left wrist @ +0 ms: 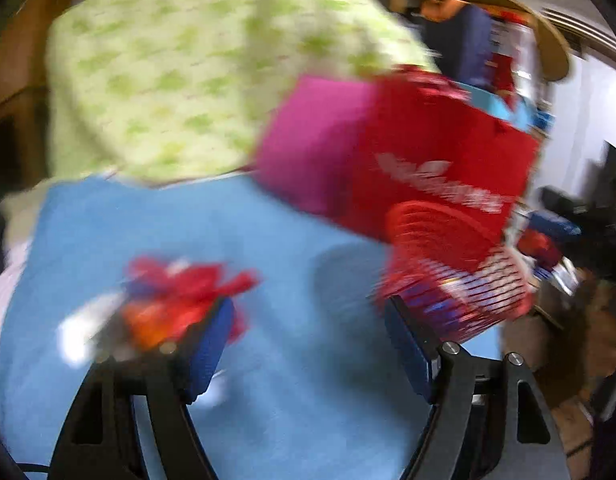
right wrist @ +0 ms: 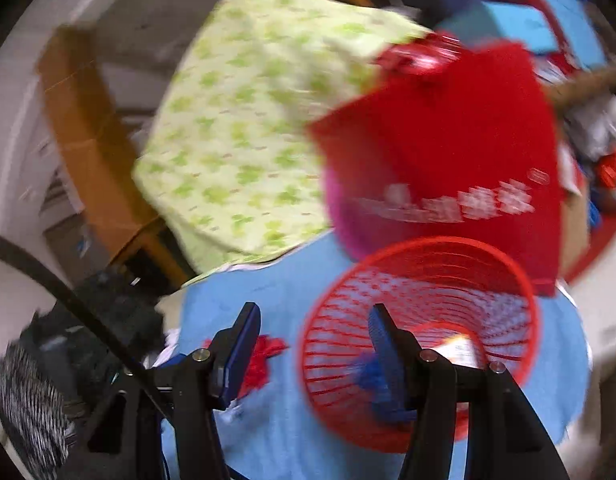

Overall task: Collect trash
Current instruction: 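Grasp the black plastic bag with the left tool while the right tool grasps the blue cloth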

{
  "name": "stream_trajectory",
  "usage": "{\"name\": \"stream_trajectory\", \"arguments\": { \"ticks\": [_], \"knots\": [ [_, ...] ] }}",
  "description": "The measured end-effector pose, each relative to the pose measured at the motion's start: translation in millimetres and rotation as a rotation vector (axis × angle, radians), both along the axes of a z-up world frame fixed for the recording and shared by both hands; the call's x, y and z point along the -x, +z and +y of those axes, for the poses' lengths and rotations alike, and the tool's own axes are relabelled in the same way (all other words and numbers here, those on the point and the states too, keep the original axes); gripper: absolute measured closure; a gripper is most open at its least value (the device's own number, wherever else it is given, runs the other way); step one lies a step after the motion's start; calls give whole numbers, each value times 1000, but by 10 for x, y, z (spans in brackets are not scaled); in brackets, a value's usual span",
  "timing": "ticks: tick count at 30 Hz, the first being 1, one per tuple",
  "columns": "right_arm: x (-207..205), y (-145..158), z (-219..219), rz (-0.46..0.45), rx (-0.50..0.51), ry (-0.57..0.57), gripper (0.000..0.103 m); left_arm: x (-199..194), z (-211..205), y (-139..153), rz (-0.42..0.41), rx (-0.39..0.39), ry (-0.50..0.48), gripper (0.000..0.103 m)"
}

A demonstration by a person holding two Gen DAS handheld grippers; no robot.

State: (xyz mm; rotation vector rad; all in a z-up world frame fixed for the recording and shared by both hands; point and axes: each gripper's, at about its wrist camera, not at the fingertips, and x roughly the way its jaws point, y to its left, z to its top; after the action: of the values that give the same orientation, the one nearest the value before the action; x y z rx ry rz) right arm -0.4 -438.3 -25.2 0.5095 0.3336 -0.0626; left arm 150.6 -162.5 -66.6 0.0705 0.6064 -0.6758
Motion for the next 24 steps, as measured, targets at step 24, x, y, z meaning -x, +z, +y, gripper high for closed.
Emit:
{"name": "stream_trajectory", "arguments": {
  "ticks": [24],
  "knots": [
    [-1852, -1482, 1811, 385, 60, 416, 43, -773, 1527, -1009, 209, 95, 416, 25]
  ]
}}
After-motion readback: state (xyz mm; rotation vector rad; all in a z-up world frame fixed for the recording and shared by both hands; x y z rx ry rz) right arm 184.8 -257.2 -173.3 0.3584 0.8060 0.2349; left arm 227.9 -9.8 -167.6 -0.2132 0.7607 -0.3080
